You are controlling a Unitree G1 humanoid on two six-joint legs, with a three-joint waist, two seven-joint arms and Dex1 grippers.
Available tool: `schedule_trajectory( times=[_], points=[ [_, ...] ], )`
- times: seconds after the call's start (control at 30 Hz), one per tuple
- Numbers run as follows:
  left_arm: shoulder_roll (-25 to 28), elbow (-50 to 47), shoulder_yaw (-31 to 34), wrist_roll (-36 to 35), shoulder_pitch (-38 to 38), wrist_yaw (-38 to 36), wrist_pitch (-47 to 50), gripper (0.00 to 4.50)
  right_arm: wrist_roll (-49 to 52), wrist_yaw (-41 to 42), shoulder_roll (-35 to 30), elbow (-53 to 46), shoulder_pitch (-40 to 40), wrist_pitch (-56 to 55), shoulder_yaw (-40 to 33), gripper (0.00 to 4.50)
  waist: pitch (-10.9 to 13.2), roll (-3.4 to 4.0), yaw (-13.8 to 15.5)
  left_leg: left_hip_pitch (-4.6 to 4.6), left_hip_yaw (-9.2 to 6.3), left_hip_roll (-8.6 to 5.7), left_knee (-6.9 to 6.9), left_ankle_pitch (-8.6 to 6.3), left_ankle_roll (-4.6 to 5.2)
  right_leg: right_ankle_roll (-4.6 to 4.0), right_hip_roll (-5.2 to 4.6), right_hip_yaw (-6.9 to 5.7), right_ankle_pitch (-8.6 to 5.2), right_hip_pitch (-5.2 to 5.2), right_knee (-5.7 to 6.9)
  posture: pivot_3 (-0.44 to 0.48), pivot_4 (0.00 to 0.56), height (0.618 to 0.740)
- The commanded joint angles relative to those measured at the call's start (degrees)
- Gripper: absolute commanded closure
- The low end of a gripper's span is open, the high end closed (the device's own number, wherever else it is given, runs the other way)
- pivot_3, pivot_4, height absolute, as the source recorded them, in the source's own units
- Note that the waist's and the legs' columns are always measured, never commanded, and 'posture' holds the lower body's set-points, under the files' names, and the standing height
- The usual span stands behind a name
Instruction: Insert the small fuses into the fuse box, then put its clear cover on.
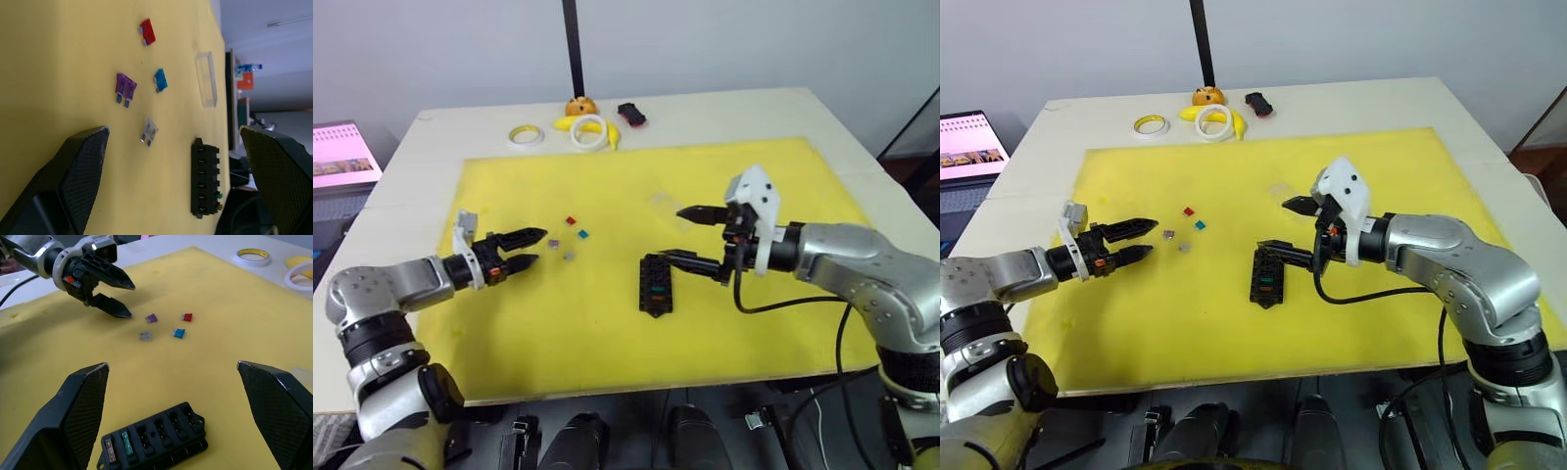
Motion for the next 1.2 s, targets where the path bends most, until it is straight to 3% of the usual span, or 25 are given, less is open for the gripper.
schedule_trajectory(
  times=[0.03,0.33,1.13,1.2],
  points=[
    [-1.6,-0.1,0.8,0.5,-0.7,1.1,-0.3,0.0,-1.0,-0.2,1.2,-0.8,-1.5,-1.3,0.1,0.05,0.0,-0.01,0.0,0.0,0.0,0.0,0.0,0.0,0.0,0.0,0.0,0.0,0.0,0.0,0.0,0.0,0.15,0.74],
    [-5.1,2.6,3.5,0.7,-2.8,3.4,-5.3,0.0,-1.9,-0.1,1.7,-1.5,-0.3,-1.1,0.3,0.05,0.0,-0.02,1.0,0.01,0.01,-0.02,0.06,0.0,0.0,0.0,-0.01,0.01,0.0,0.05,0.0,0.0,0.15,0.74],
    [-11.0,2.5,-2.5,4.9,-0.7,5.9,-16.9,0.0,-3.5,-0.9,2.9,-1.0,-1.1,0.0,0.6,0.05,-0.1,-0.02,1.6,0.12,-0.04,-0.06,0.09,0.03,-0.05,0.0,-0.03,0.01,0.01,0.24,0.0,0.0,0.15,0.74],
    [-11.2,3.1,-2.5,4.3,-0.5,5.4,-17.0,0.54,-3.5,-1.3,3.0,-1.1,-1.1,0.3,0.5,0.0,-0.1,-0.02,1.6,0.18,-0.06,-0.06,0.09,0.04,-0.06,0.0,-0.03,0.0,0.01,0.29,0.0,0.0,0.15,0.74]
  ],
)
